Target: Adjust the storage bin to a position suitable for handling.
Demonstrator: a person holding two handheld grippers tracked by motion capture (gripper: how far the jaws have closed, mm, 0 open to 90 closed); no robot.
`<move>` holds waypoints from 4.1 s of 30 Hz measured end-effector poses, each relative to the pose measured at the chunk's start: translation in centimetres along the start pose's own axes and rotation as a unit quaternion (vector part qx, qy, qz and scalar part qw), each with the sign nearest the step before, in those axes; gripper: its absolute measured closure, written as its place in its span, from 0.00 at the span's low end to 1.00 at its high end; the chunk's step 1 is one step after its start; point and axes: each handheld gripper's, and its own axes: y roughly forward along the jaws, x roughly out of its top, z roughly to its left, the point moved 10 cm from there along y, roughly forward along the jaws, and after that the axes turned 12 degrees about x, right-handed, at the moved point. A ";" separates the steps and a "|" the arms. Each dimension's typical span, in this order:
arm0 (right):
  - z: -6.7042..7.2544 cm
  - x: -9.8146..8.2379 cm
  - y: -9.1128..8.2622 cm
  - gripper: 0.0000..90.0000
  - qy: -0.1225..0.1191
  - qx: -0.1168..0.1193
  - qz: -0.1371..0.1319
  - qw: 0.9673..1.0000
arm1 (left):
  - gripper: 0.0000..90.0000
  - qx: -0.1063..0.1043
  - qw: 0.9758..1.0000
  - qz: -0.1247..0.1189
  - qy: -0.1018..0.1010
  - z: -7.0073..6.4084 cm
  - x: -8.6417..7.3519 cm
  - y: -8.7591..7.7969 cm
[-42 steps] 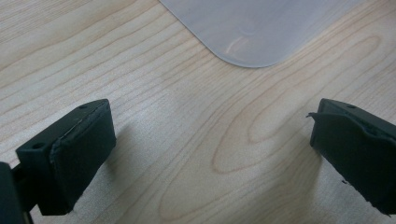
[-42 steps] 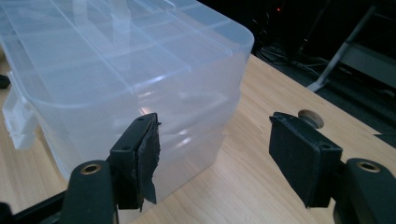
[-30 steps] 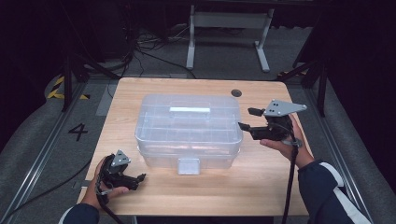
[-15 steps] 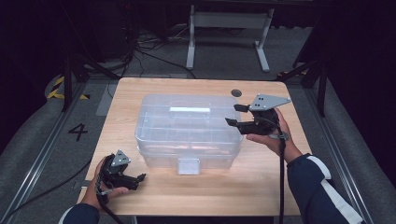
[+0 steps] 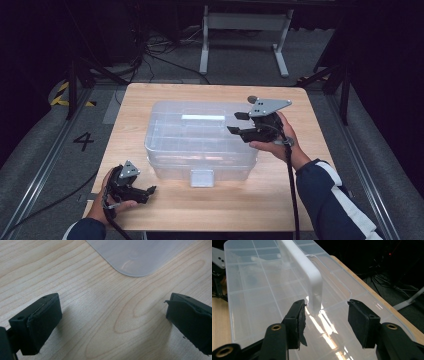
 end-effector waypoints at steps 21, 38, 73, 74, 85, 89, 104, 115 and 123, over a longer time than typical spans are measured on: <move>0.3 1.2 2.2 0.76 -0.013 -0.003 0.028 1.000 | 0.01 0.000 1.000 0.000 -0.001 0.0 0.0 0.0; 0.5 1.6 2.3 0.85 -0.009 0.010 0.029 0.999 | 0.01 -0.001 1.000 -0.001 0.003 0.0 0.0 0.0; -1.0 3.5 1.9 0.82 0.007 0.012 0.047 0.999 | 0.42 0.025 0.996 -0.089 -0.018 1.2 4.0 -5.3; -1.1 3.6 1.8 0.82 0.005 0.011 0.049 0.999 | 0.43 0.027 0.995 -0.093 -0.021 1.2 4.3 -5.7; -1.6 4.2 1.8 0.81 0.003 0.001 0.057 0.998 | 0.52 0.014 0.991 -0.127 -0.029 1.0 6.2 -7.2; -1.8 4.4 1.8 0.80 0.002 -0.003 0.059 0.998 | 0.55 0.004 0.990 -0.139 -0.032 0.8 7.1 -7.5; -1.8 4.4 1.9 0.80 -0.008 -0.019 0.061 0.998 | 0.76 -0.004 0.987 -0.154 -0.033 0.4 9.1 -7.3; -1.7 4.0 -0.6 0.68 -0.011 -0.065 0.041 0.997 | 0.91 0.001 0.987 -0.162 -0.014 0.5 9.2 -7.3; -2.3 2.0 -6.1 0.61 0.008 -0.090 -0.004 0.996 | 0.97 0.005 0.984 -0.178 -0.012 0.9 9.9 -7.7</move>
